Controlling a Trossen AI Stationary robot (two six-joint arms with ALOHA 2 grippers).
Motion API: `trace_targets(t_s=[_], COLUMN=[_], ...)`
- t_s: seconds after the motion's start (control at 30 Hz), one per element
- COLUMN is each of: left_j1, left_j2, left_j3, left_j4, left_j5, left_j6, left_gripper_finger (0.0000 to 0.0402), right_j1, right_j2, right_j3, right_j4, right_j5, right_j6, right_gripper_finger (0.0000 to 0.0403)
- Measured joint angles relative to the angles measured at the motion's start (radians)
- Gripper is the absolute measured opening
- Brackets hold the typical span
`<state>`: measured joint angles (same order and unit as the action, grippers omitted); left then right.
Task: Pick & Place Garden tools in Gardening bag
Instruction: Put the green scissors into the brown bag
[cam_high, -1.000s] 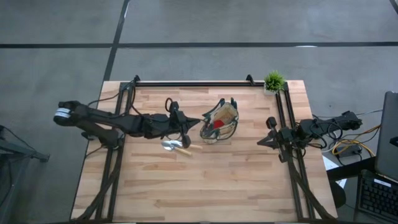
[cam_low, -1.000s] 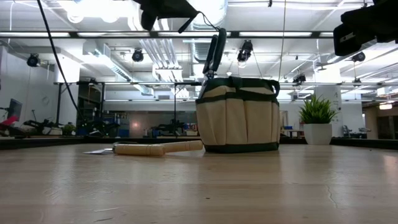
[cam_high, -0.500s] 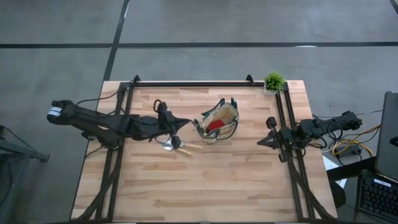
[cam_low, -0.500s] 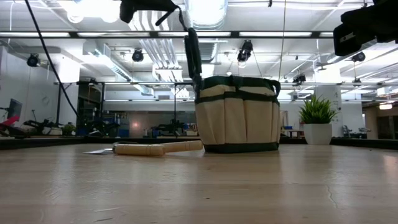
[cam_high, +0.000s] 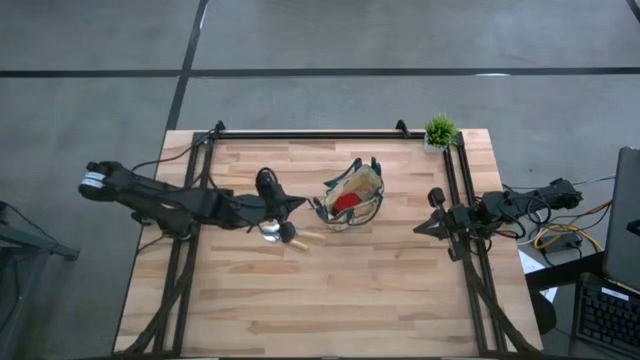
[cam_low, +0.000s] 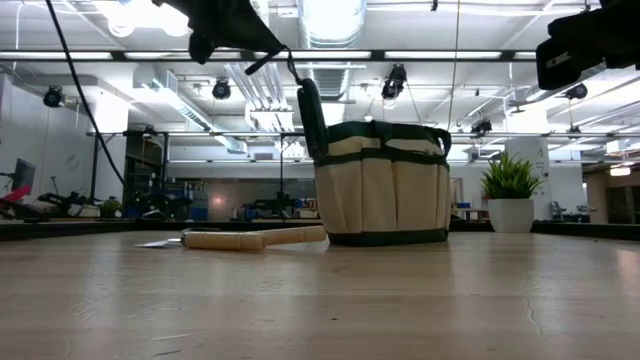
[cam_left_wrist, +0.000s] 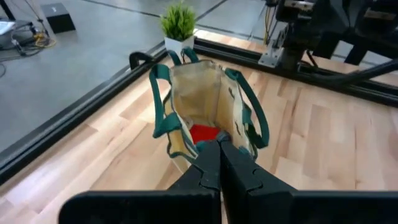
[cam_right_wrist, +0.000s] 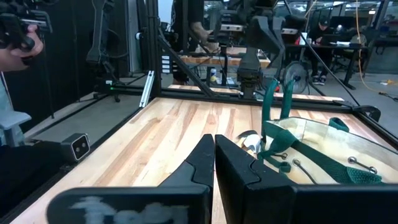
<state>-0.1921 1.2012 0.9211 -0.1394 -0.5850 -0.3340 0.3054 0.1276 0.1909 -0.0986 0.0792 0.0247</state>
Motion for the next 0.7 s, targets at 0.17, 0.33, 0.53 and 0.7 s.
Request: trace_targets(t_s=[0.17, 0.33, 0.53, 0.7], left_j1=[0.039, 0.076, 0.087, 0.115], left_j2=[0.020, 0.042, 0.115, 0.150], left_j3=[0.000, -0.009, -0.008, 0.014], left_j4=[0.019, 0.017, 0.126, 0.080], left_j5=[-0.001, 0.064, 0.146, 0.160], left_j6=[0.000, -0.009, 0.035, 0.005], left_gripper_finger=[0.0000, 0.0000, 0.0000, 0.0000], right_j1=[0.000, 0.000, 0.000, 0.000], right_j2=[0.000, 0.000, 0.000, 0.000], right_j3=[0.000, 0.000, 0.000, 0.000], right_j4=[0.000, 0.000, 0.000, 0.000], right_j5=[0.000, 0.000, 0.000, 0.000], right_j6=[0.001, 0.000, -0.001, -0.001], right_gripper_finger=[0.0008, 0.0008, 0.0008, 0.0008])
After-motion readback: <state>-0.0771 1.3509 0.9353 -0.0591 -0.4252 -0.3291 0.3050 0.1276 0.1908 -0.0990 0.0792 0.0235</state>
